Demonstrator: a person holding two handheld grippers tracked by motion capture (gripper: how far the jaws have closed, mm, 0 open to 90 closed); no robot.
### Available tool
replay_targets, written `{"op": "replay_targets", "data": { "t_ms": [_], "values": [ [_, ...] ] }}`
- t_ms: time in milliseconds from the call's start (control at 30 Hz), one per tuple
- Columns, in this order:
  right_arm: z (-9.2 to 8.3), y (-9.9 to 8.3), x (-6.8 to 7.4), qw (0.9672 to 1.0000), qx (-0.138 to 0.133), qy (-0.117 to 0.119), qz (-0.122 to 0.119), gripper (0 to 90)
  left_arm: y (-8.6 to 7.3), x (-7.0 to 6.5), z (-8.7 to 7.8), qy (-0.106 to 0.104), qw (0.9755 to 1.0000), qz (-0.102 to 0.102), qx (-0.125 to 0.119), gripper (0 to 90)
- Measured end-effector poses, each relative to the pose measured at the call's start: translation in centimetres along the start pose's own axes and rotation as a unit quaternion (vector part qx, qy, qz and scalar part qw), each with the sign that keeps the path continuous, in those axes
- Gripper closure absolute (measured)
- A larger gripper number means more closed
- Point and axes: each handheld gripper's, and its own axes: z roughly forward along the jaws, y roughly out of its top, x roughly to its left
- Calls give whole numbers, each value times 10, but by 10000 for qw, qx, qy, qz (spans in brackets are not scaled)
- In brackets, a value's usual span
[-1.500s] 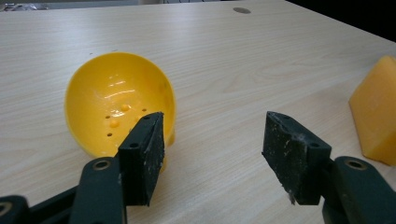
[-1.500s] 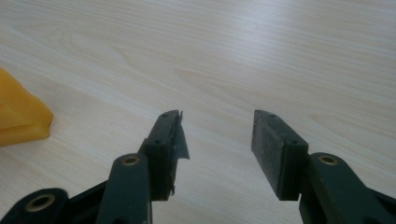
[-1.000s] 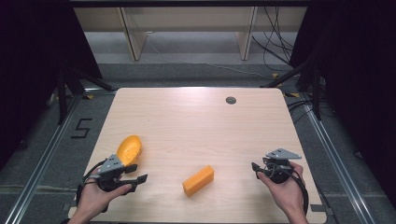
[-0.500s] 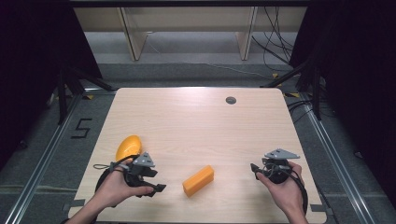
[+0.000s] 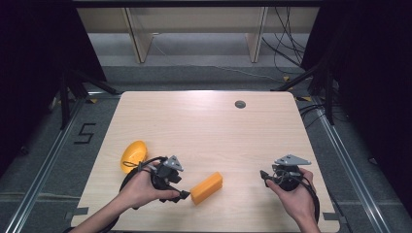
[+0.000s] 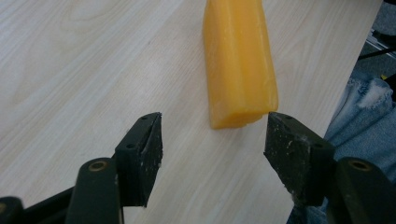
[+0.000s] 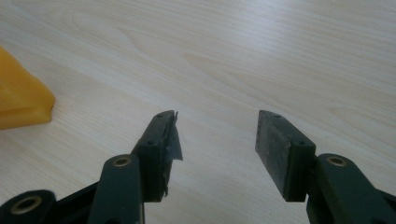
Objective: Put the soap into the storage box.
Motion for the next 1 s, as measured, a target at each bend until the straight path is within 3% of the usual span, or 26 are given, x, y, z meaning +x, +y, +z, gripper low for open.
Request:
{"op": "replay_targets", "data": {
  "t_ms": [267, 400, 533, 633, 667, 800, 967, 1000],
  "values": [
    [1, 0, -1, 10000, -33, 10, -72, 479, 17, -9, 15, -52, 9999, -48, 126, 355],
    [1, 0, 1, 10000, -24, 11, 15, 477, 23, -12, 20, -90, 9998, 47, 166, 348],
    [0, 0, 1, 10000, -20, 15, 20, 476, 25, -14, 22, -124, 9998, -11, 158, 346],
    [3, -1, -3, 9996, -114, 73, -247, 475, 27, -16, 23, -72, 9999, 0, 154, 346],
    [2, 0, -1, 9999, -47, 79, -140, 475, 29, -18, 25, -43, 9998, 9, 175, 346],
    [3, 0, -2, 9996, -85, 69, -251, 474, 32, -22, 30, -54, 9997, 7, 237, 346],
    [2, -1, 1, 10000, 33, 84, -26, 472, 37, -23, 38, 23, 9990, 149, 421, 344],
    [3, -1, -2, 9999, 5, 67, -144, 471, 38, -22, 39, 35, 9986, 209, 477, 344]
  ]
}}
